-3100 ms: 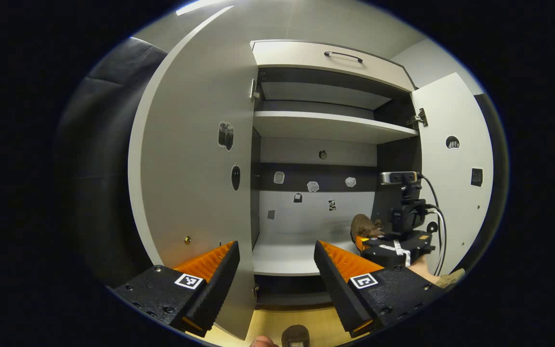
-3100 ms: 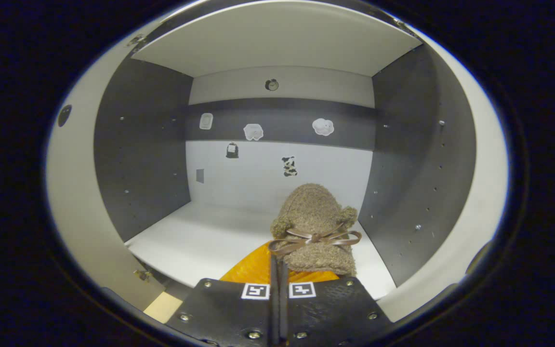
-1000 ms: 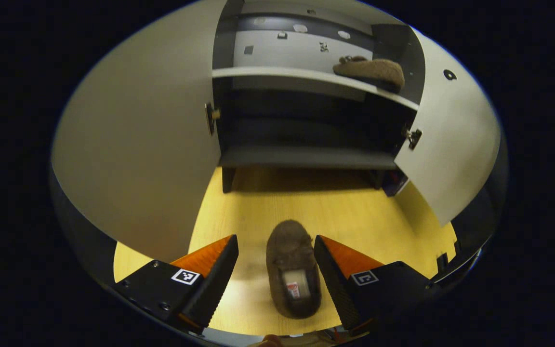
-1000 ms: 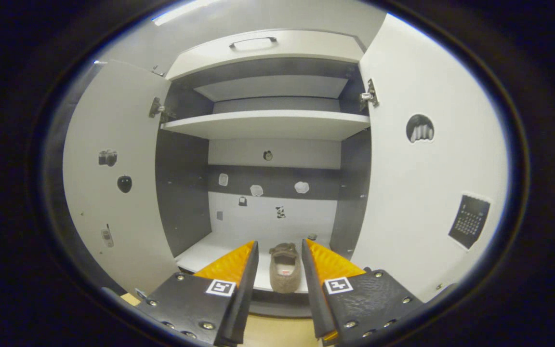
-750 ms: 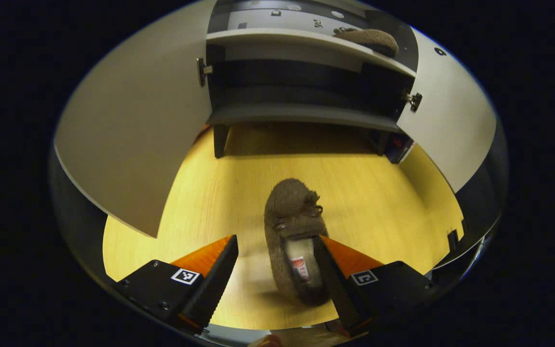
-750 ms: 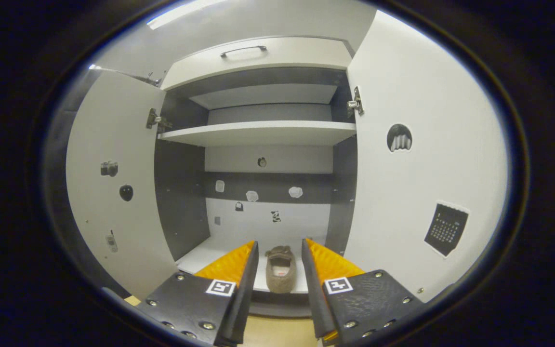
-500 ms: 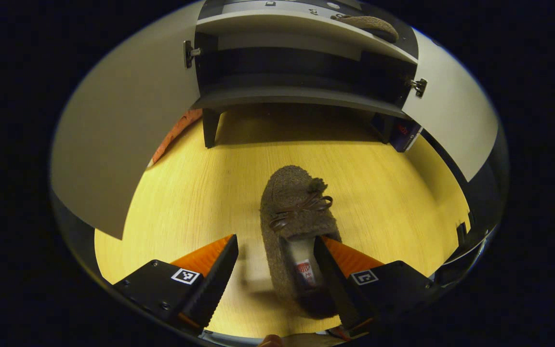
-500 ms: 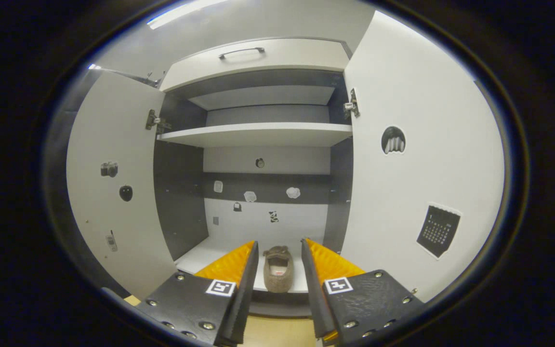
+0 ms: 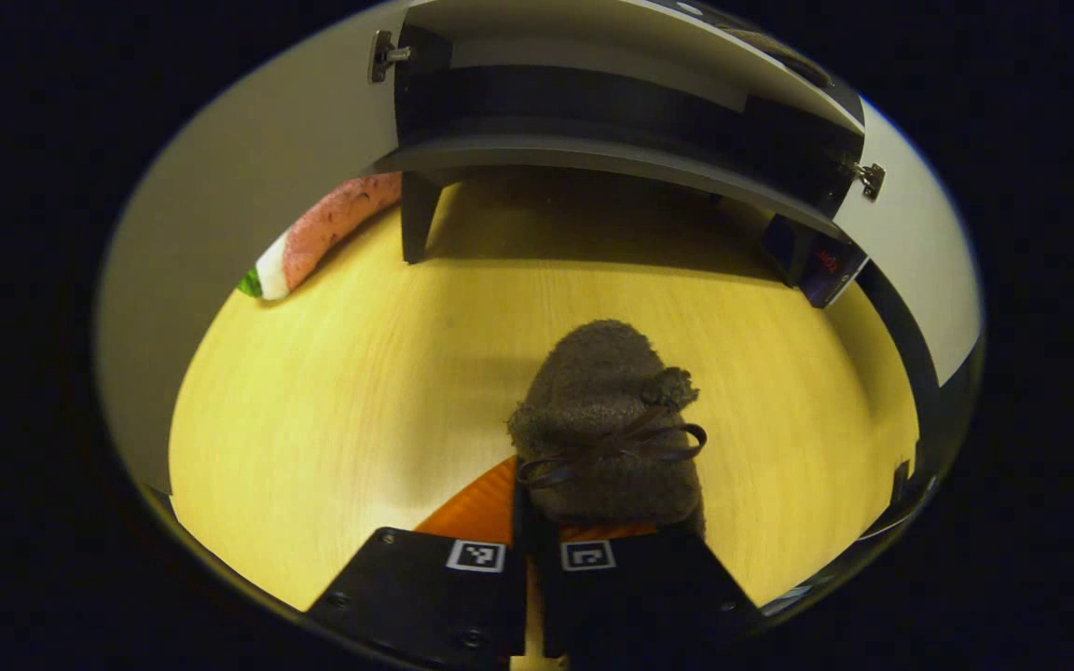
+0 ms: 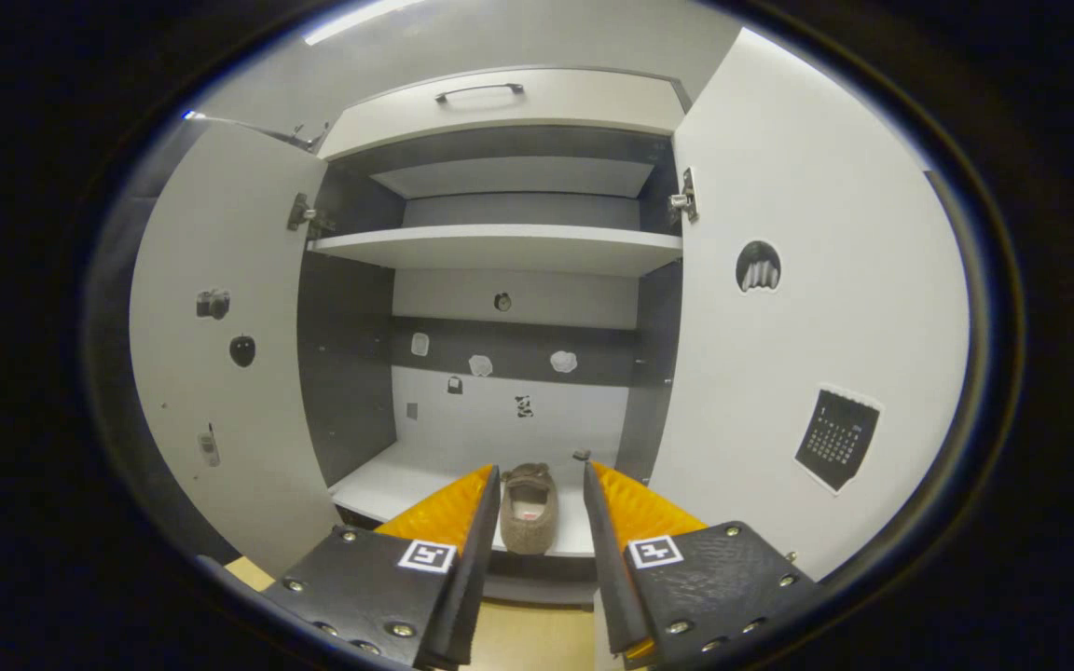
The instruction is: Grab one shoe with the right hand and put it into the shoe cabinet, grab the other shoe with the left hand and put it into the shoe cabinet; then close the right door with the right hand and the left door with the left hand.
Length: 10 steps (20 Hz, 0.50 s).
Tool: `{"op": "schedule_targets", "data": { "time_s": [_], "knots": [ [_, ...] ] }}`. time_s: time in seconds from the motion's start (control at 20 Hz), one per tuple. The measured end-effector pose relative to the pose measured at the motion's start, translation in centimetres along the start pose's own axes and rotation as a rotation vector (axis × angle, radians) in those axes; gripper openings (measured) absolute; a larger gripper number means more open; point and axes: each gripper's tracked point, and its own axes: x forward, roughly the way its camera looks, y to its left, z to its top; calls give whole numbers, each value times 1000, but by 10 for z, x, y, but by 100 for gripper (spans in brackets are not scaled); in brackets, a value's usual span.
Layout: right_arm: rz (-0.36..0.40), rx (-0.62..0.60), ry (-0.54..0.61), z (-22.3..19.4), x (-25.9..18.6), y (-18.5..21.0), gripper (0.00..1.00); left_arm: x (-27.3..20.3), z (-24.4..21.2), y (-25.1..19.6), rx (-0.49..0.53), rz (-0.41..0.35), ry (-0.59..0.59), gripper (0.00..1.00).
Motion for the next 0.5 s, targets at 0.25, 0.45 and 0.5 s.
{"op": "schedule_targets", "data": {
  "time_s": [0.25,0.45,0.5],
  "knots": [
    [15,9,-11,2,-1,0,53,-41,52,-18,15,-29,-101,2],
    [33,11,-30,5,-1,3,53,-110,149,-41,99,-61,-305,2],
    [36,11,-33,6,-1,3,53,-124,173,-50,115,-63,-356,2]
  ]
}}
